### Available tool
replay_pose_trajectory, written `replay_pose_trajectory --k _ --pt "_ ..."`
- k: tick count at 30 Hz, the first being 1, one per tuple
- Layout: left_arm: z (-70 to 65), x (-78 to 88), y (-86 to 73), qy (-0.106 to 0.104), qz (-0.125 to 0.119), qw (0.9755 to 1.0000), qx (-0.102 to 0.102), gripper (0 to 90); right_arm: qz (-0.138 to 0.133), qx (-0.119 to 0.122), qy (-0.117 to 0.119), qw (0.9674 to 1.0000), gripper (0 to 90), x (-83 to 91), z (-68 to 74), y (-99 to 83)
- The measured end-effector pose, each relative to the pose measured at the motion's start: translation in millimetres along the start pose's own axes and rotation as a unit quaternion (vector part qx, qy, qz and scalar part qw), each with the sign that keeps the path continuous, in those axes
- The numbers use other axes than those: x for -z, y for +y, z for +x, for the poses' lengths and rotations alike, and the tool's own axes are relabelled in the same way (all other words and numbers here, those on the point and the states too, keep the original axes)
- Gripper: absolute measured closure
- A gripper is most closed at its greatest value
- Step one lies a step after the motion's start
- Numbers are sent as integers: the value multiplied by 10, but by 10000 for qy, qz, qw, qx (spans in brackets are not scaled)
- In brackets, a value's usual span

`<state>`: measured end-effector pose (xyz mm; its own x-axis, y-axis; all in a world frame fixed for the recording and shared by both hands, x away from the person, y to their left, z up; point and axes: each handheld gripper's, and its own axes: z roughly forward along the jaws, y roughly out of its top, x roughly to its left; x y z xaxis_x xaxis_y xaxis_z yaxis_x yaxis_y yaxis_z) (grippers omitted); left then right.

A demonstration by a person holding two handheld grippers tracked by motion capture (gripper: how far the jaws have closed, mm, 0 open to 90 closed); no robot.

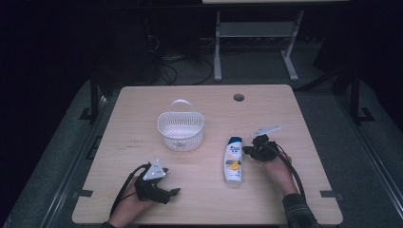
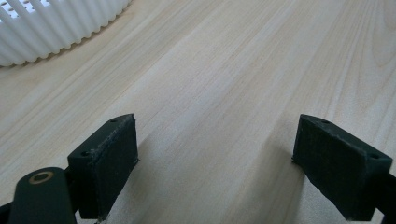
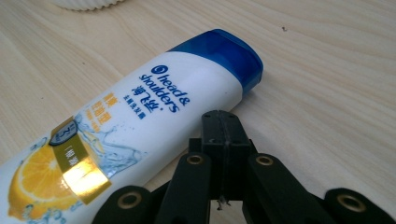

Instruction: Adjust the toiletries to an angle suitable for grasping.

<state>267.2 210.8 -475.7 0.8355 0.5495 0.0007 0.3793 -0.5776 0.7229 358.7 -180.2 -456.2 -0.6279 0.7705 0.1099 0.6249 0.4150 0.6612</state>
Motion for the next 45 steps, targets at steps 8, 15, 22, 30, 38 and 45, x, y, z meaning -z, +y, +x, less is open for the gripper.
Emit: replay_pose_trajectory --k 8,15,22,30,38,45 --pt "0 0 0 -7 2 10000 -12 129 13 146 96 9998 895 -26 102 39" --pt "-1 1 0 -10 2 10000 -13 129 65 271 182 9994 896 -64 195 59" --pt "-1 1 0 -10 1 10000 -16 129 76 408 324 9986 895 -95 288 85" --pt "-1 1 0 -9 2 10000 -17 129 92 539 498 9973 895 -122 390 107" --pt "-1 1 0 -10 2 10000 -17 129 114 676 582 9959 895 -146 480 129" --pt "-1 1 -1 -13 4 10000 -25 129 143 782 635 9948 896 -155 523 138"
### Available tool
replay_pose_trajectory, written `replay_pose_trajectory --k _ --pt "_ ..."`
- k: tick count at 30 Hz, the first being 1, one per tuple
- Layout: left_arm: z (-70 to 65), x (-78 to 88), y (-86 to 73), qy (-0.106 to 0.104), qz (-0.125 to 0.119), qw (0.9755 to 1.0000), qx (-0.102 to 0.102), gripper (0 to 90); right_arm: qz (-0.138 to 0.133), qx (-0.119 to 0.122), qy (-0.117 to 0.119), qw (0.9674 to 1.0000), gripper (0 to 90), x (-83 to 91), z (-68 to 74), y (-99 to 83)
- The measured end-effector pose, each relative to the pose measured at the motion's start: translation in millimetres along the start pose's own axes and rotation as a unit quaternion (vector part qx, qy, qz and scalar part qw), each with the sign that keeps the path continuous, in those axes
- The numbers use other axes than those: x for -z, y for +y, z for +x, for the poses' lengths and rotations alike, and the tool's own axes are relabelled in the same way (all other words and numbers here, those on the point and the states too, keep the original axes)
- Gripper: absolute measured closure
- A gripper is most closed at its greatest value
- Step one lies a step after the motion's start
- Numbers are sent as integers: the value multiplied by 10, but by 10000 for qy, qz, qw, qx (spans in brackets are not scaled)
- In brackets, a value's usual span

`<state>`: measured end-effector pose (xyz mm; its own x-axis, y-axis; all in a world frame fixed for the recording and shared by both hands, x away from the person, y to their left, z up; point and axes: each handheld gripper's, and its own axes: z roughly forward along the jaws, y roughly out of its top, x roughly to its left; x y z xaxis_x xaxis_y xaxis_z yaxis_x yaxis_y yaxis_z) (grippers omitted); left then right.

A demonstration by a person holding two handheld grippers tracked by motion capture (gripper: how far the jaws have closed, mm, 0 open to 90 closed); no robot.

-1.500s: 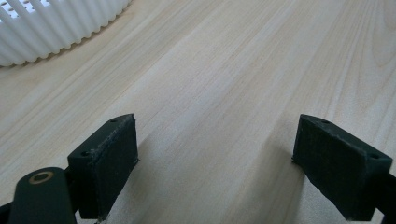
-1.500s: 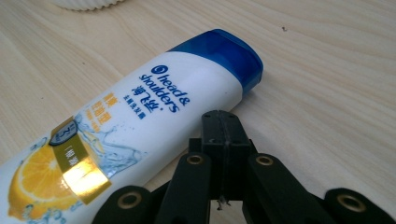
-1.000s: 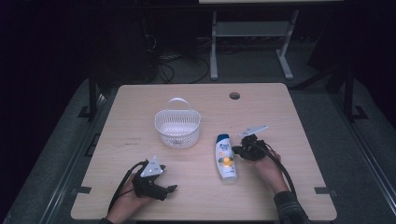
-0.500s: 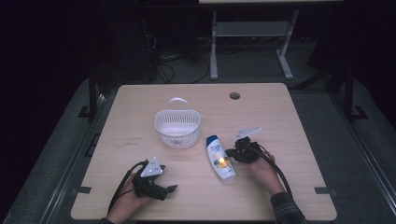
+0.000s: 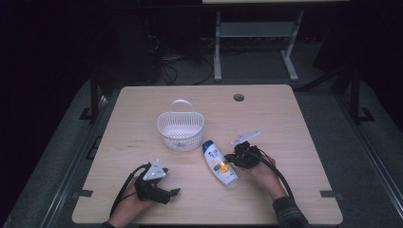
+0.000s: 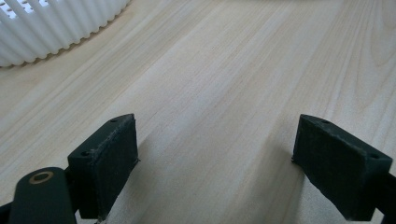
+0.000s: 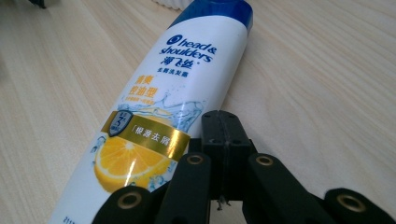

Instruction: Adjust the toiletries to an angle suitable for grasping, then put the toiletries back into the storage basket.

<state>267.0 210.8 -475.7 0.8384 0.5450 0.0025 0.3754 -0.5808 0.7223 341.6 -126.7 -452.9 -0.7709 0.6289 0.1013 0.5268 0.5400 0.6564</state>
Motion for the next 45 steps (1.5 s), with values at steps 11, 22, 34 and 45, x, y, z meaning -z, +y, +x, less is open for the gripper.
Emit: replay_pose_trajectory --k 11,22,34,45 --pt "-2 0 0 -9 -3 10000 -7 129 -149 -159 -123 9997 859 63 -23 11" --pt "-3 -1 -1 -13 -10 10000 -9 129 -248 -616 -264 9974 562 246 -71 45" --pt "-6 -1 -1 -12 -12 10000 -13 129 -336 -672 -279 9968 392 273 90 242" --pt "-6 2 0 -21 11 10000 -12 128 -285 -660 -290 9970 309 134 178 470"
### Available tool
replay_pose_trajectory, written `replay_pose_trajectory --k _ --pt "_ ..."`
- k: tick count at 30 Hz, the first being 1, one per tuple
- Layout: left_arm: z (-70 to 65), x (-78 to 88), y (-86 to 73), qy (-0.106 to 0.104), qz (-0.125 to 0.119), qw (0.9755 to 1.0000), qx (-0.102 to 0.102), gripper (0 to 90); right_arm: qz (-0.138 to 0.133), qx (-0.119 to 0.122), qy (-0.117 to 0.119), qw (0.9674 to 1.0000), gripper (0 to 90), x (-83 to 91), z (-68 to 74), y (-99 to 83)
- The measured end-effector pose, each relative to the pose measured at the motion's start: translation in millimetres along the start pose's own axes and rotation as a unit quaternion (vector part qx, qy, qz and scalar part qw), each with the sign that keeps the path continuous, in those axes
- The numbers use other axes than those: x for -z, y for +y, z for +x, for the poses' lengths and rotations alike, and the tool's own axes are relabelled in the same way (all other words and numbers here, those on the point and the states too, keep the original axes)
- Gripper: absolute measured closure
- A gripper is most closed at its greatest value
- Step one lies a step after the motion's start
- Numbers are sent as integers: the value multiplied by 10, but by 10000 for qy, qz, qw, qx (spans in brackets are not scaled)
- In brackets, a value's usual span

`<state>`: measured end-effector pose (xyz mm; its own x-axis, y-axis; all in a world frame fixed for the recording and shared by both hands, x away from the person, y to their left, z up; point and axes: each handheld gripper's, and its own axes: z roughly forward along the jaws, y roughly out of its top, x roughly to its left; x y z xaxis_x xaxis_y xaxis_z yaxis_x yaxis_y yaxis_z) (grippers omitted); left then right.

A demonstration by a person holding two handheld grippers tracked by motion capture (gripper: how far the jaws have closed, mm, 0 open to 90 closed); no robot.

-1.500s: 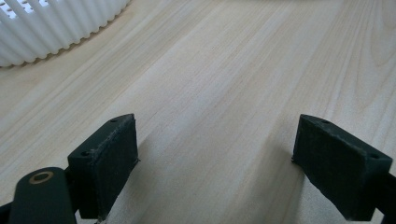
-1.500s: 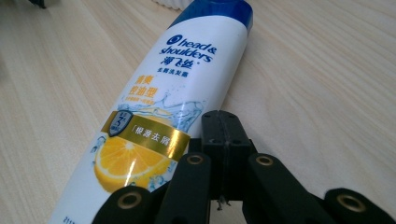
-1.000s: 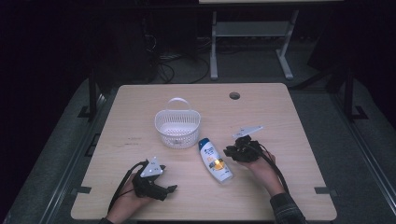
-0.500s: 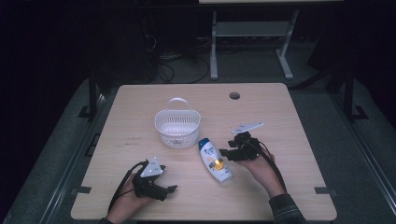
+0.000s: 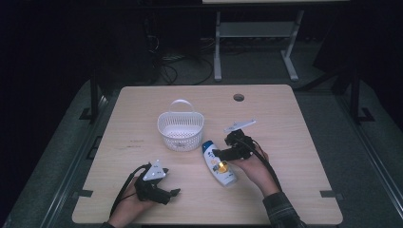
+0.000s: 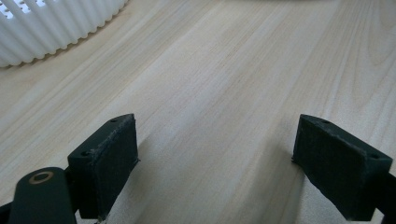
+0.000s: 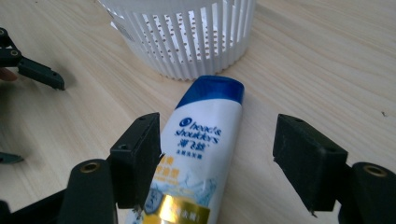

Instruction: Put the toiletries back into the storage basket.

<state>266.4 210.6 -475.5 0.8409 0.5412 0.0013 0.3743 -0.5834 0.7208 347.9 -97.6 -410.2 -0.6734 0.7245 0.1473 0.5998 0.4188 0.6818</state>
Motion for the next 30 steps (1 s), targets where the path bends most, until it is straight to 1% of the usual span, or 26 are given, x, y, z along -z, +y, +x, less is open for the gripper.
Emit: replay_pose_trajectory --k 1,2,7,8,9,11,12,13,14,19,20,21,22,29,30 --pt "0 0 0 0 0 10000 0 129 0 0 0 10000 309 0 0 0" --pt "2 1 0 3 10 10000 -13 129 39 8 -16 10000 305 -42 29 40" --pt "3 1 0 11 7 10000 -19 129 114 46 -27 9999 283 -125 62 112" --pt "1 1 0 15 7 10000 -16 128 167 39 -48 9998 278 -167 75 144" --pt "1 1 0 15 7 10000 -16 129 167 39 -48 9998 278 -167 75 144" --pt "-1 2 0 11 7 10000 -11 129 206 42 -79 9997 270 -216 83 172" --pt "-4 0 -1 14 -2 10000 -7 128 240 27 -95 9997 264 -270 89 193" --pt "-4 0 -1 14 -2 10000 -7 129 240 27 -95 9997 264 -270 89 193" --pt "-6 1 -2 10 -3 10000 -1 129 300 2 -108 9995 262 -317 100 206" --pt "-6 1 -2 5 -2 10000 -11 129 396 -30 -131 9991 252 -404 113 216" --pt "-8 1 -3 4 -3 10000 -7 129 442 -61 -168 9989 246 -451 120 214" --pt "-8 3 -2 -5 8 10000 -14 129 442 -61 -168 9989 246 -451 120 214" --pt "-10 4 -2 -8 10 10000 -12 129 495 -66 -205 9985 243 -489 123 207" --pt "-13 1 -3 -11 -12 10000 3 129 603 -95 -274 9978 238 -571 119 188" --pt "-13 1 -3 -13 -13 10000 3 129 670 -93 -289 9973 237 -597 127 183"
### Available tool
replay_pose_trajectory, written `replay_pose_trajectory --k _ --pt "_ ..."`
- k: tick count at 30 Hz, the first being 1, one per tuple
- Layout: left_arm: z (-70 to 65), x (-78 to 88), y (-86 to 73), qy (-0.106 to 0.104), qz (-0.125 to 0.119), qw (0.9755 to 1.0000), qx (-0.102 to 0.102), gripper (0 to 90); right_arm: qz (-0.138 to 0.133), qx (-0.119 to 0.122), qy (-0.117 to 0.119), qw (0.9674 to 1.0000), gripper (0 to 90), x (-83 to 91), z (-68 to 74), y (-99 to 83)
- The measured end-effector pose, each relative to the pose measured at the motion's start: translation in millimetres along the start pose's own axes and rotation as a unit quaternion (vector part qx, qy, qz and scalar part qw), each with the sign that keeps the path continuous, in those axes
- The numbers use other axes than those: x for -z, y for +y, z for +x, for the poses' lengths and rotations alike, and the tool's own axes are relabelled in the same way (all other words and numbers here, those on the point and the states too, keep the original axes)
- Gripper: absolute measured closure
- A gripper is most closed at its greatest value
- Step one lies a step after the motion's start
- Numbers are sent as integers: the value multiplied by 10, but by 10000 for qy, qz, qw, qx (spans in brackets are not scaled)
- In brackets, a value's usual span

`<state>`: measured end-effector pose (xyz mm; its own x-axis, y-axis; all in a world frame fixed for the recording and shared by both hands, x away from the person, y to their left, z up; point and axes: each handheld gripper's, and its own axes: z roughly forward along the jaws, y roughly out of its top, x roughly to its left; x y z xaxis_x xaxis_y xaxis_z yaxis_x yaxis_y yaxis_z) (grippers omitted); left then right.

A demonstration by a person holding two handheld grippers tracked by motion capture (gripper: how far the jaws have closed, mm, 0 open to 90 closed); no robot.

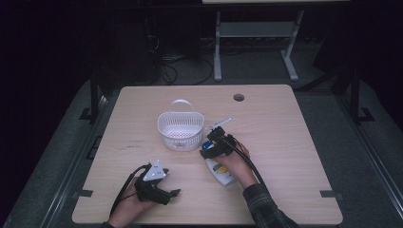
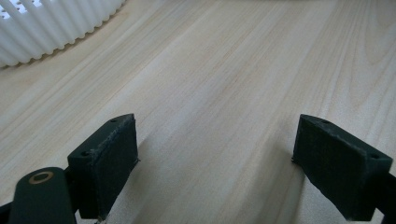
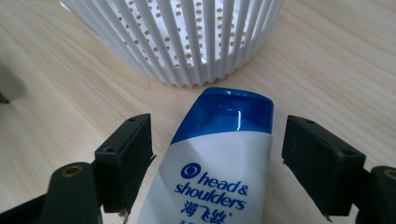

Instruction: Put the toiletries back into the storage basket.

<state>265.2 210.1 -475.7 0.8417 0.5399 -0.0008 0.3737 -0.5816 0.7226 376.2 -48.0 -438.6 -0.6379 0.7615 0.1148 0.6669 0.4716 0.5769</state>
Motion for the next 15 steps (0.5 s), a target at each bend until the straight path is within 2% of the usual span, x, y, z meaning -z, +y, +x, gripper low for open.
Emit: replay_pose_trajectory --k 15 --pt "0 3 1 -25 20 10000 -31 129 348 50 -161 9993 230 -154 66 -60"
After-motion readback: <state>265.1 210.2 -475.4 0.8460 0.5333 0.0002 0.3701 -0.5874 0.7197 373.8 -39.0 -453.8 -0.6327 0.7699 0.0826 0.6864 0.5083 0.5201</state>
